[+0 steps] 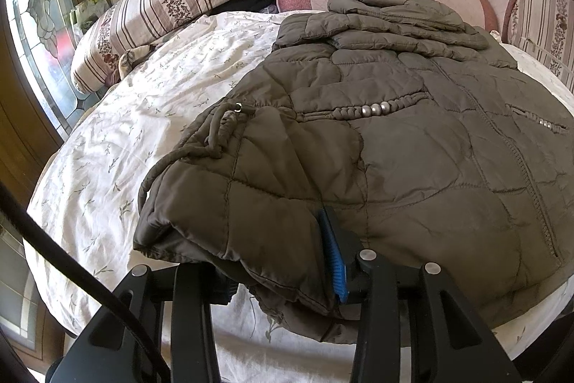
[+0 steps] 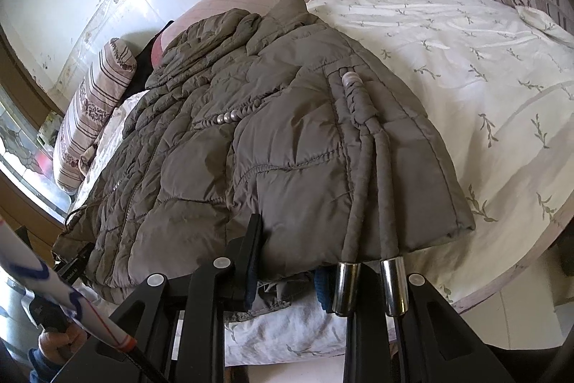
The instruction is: Fold large clothes
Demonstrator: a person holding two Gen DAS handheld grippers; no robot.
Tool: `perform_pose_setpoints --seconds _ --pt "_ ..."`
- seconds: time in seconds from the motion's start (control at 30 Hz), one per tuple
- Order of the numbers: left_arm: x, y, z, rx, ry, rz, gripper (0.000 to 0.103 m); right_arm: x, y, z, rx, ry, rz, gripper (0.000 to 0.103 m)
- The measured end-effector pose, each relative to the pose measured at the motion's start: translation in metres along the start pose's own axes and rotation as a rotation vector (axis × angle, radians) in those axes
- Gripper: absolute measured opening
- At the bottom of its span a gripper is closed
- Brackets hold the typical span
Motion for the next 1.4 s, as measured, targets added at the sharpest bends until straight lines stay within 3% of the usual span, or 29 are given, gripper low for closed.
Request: perform_pose_setpoints --seconds 0.2,0.53,1.03,1.4 --pt "-0.001 -0.001 0.002 -0.002 -0.012 -0.011 0.037 0.002 0.003 0.005 -0.001 -0.032 0.011 0.018" --pt "0.003 0.002 0.019 -0.041 -0.084 -0.003 0.022 0.014 0.014 0.032 0.017 -0.12 0.052 0.013" --pt "0.006 0.022 0.065 -0.129 -0.102 0.056 0.02 0.021 0.024 0.087 0.078 -0.176 0.077 0.012" --pt "0.061 0.036 0.083 -0.197 -0.145 0.051 0.02 0.063 0.037 0.117 0.112 -0.25 0.112 0.012"
Point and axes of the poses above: each gripper's, at about its wrist camera, not at the fingertips, and z roughly against the way its jaws point, y to its left, x to its top, the point moved 2 cm from there along -z, roughly the way its jaws point, and after that the axes turned 5 degrees about z, right-handed, at the moved point
